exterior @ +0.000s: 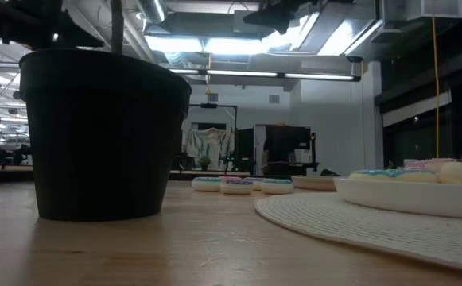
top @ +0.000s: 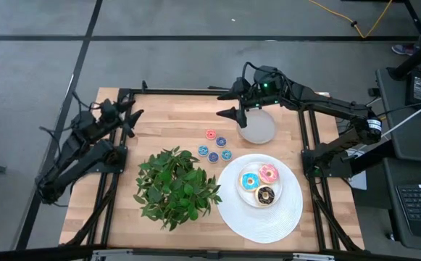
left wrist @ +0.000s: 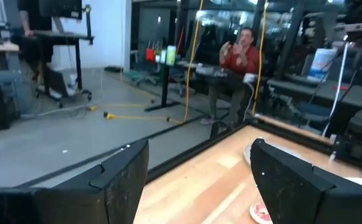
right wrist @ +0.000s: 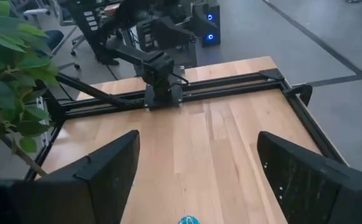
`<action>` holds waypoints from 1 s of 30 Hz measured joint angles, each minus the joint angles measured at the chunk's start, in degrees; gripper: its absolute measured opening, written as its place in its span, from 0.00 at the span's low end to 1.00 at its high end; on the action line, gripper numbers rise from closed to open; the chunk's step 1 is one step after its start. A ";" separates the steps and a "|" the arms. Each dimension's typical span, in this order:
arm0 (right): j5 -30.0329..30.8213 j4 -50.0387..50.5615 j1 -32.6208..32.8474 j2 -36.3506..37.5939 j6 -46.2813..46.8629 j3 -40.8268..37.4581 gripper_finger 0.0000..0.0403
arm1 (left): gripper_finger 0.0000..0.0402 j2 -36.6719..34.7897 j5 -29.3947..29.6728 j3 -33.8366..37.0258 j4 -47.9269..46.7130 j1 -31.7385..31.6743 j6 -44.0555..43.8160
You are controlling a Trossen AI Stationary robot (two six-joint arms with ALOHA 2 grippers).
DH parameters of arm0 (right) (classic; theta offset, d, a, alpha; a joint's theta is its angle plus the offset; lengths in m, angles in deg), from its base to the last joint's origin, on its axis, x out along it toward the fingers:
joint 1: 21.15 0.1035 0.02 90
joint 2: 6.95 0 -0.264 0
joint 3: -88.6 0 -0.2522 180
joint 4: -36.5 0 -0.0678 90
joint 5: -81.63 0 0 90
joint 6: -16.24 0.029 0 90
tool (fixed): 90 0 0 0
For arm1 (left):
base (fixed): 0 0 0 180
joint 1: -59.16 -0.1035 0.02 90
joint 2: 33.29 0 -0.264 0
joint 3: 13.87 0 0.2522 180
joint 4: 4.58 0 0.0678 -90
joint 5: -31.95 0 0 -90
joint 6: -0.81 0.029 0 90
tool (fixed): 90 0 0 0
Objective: Pick & Place donuts
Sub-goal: Put the small pink donut onto the gray plate
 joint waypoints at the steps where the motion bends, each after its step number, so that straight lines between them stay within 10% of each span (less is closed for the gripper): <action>1: 0.00 -0.02 0.00 0.00 0.01 0.00 0.80 | 0.67 0.00 -0.09 0.54 0.97 0.00 -0.12; 30: 0.02 -0.41 0.13 0.00 7.28 -0.04 0.80 | 0.67 -0.05 3.28 19.64 21.10 0.07 -1.28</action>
